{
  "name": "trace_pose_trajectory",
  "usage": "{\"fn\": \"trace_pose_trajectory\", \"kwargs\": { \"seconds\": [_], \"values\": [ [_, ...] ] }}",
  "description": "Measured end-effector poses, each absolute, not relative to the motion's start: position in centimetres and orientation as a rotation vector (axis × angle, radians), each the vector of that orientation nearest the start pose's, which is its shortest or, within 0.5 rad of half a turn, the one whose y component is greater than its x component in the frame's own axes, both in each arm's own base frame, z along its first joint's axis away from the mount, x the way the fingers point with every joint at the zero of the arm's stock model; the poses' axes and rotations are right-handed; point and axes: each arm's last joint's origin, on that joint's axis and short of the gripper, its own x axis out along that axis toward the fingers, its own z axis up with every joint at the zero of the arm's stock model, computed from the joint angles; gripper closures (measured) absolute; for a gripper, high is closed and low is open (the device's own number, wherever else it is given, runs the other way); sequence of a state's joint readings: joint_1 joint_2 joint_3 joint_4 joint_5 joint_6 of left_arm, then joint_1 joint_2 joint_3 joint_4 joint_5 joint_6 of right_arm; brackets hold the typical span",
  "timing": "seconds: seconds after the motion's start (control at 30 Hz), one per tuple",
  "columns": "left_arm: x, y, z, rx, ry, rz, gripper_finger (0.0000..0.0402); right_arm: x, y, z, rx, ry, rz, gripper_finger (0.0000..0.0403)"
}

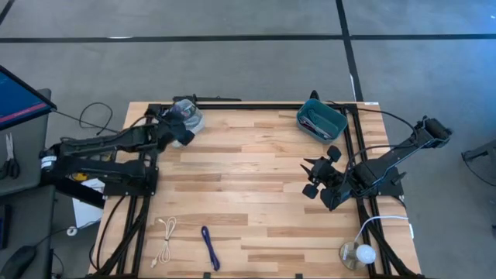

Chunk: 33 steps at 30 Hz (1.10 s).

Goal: Pick & Place USB Port
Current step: Put the light violet charger cable into the white bin

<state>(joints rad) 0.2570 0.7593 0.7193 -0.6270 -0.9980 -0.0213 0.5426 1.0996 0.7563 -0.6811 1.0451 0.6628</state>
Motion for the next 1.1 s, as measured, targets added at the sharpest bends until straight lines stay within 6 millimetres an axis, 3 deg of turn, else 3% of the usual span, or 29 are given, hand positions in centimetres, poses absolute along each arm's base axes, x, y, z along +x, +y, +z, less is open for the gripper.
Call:
{"fn": "trace_pose_trajectory", "kwargs": {
  "seconds": [0.3,0.53,0.7,1.1],
  "values": [
    [12.8,9.7,27.2,0.195,0.606,1.172,0.0393,17.9,7.9,24.2,-0.115,0.524,-0.653,0.0305],
    [11.1,12.1,24.1,0.127,0.639,1.208,0.0393,17.9,7.9,24.2,-0.115,0.524,-0.653,0.0305],
    [10.2,12.8,22.4,0.067,0.656,1.163,0.0393,17.9,7.9,24.2,-0.114,0.524,-0.653,0.0305],
    [10.3,12.7,22.5,0.063,0.630,1.153,0.0376,17.9,7.9,24.2,-0.114,0.524,-0.653,0.0305]
  ]
}}
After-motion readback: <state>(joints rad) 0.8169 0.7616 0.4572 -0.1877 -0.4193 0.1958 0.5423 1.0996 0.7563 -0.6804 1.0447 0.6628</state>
